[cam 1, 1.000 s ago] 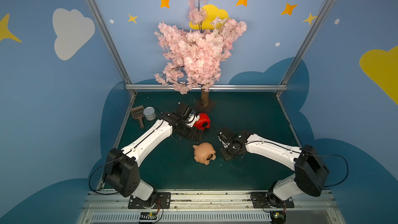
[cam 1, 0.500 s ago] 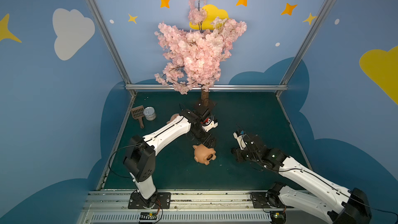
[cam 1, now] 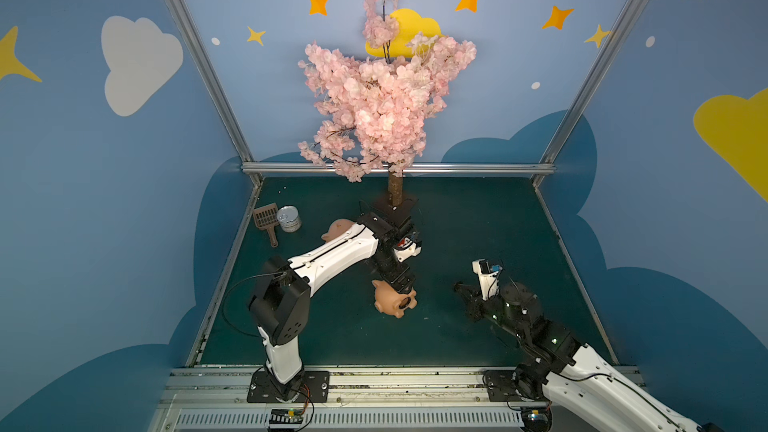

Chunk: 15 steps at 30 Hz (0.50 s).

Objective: Close piggy banks
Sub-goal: Adjust the piggy bank at the center of the board.

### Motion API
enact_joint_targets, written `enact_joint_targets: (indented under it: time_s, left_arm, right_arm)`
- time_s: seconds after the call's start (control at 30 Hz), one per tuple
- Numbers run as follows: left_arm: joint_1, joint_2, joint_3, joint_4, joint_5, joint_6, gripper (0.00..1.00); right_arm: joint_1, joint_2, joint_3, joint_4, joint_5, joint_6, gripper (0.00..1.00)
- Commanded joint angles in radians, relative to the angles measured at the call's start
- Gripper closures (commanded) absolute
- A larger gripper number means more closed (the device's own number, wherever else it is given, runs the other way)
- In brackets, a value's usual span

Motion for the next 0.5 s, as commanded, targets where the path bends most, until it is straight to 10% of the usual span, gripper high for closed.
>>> enact_joint_targets:
  time_s: [0.0,0.47]
  left_arm:
    - [0.0,0.014,0.017,-0.048,0.034,0.037,0.01]
    - [0.005,0.053,-0.029,-0.012,-0.05,0.015,0.01]
  right_arm:
    - [-0.004,-0.002,0.005,0.025,0.003,-0.013,1.0]
    - [-0.003,0.06,0.005,0.078,-0.086,0.005,1.0]
